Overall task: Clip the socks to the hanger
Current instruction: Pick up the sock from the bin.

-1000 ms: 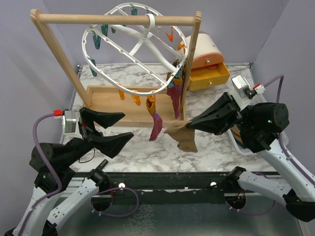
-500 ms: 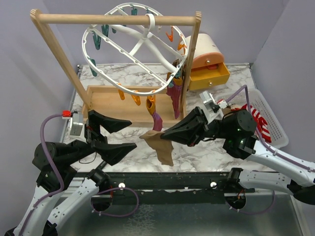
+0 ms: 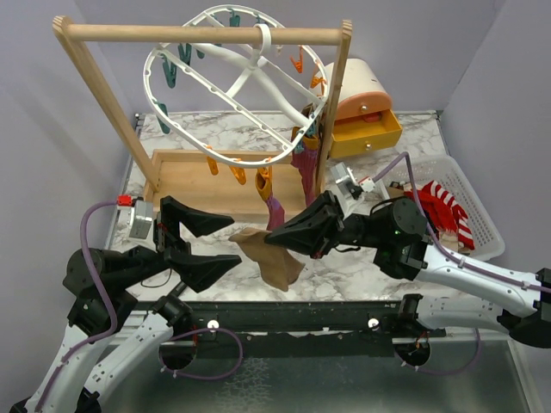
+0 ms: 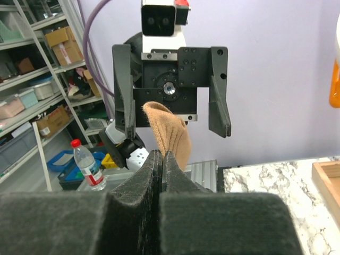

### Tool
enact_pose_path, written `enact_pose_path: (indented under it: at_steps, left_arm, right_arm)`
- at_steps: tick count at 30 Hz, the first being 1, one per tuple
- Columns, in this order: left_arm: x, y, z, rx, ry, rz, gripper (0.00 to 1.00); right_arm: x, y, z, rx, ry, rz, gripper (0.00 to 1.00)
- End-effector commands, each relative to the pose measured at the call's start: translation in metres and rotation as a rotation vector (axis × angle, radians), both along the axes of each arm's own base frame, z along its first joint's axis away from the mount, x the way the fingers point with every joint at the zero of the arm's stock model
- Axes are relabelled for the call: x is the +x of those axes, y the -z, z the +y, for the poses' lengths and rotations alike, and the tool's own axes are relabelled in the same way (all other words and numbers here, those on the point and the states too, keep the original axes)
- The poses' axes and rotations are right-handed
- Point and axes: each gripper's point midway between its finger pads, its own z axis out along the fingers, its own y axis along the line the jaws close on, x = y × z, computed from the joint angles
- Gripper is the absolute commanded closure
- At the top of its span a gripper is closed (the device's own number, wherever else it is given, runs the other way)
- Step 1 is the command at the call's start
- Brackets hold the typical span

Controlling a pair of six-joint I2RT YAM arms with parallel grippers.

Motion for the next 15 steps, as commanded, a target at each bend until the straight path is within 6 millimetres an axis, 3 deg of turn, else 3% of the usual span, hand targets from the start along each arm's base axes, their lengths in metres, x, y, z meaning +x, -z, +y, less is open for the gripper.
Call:
enact_pose_path:
  at_steps: [1,8,15]
  left_arm:
    - [-0.006,-0.003,-0.003,-0.001,0.039,-0.016,0.01]
    - [-0.006,0.001,-0.004,0.009,0.046,-0.016,0.04]
    - [0.001,0.010,-0.007,0.035,0.036,-0.006,0.21]
  right_arm:
    - [-0.003,-0.004,0.008,0.018,-0.003,0.012,1.00]
    - [-0.008,0.007,0.016,0.001,-0.014,0.035,0.99]
    - [-0.009,0.011,0.022,-0.033,-0.024,0.050,1.00]
